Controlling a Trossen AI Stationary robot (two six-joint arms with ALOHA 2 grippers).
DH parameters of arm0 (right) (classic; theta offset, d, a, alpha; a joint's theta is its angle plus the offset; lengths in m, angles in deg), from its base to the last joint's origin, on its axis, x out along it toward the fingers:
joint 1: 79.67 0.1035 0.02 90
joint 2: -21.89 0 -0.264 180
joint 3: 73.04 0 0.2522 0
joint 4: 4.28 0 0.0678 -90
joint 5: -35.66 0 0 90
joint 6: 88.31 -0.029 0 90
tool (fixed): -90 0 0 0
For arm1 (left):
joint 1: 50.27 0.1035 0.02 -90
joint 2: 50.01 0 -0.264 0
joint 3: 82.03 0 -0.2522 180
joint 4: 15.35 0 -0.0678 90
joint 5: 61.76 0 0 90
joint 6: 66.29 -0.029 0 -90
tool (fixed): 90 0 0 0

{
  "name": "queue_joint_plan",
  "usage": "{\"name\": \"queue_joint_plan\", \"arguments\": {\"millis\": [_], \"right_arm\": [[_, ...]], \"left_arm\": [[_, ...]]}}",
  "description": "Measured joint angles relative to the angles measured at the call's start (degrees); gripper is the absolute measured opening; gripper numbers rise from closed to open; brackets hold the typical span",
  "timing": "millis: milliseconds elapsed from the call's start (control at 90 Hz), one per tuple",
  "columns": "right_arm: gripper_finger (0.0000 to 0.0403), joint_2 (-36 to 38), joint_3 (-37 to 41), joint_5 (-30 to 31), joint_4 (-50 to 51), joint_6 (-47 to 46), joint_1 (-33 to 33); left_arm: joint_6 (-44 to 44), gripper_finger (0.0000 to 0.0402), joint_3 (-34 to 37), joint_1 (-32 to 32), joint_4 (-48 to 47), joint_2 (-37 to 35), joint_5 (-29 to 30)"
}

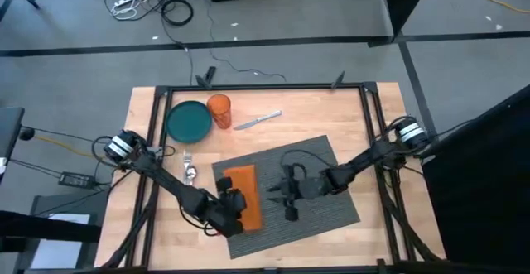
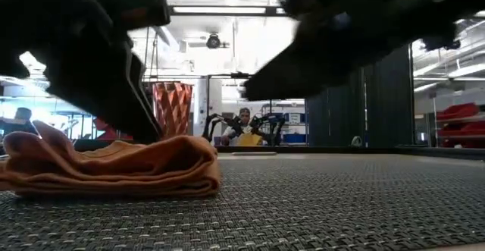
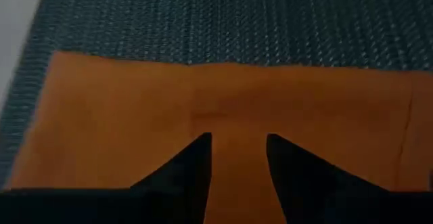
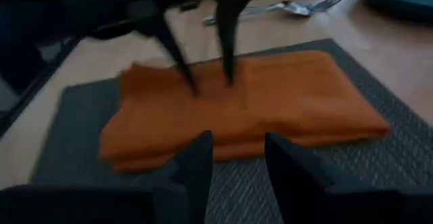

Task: Set table place
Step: Move the orange table napkin to the middle left of the black placemat

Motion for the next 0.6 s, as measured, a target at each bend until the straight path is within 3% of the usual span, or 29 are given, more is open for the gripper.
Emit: {"name": "queue_joint_plan", "arguments": {"millis": [111, 278, 600], "right_arm": [[0.0112, -5.6, -4.1, -3.3, -3.5, 1.2, -2.2], [0.0112, -11.4, -8.6, -3.7, -3.7, 1.5, -3.8], [0.0112, -11.5, -9.1, -4.5, 7.5, 5.8, -4.5]], "left_arm": [[1.1, 0.0126, 2.8, 0.0, 4.2, 0.0, 0.0], [2.5, 0.0126, 3.5, 0.1, 4.5, 0.0, -0.3], [2.8, 0.0126, 3.5, -0.2, 4.4, 0.0, -1.5]]}}
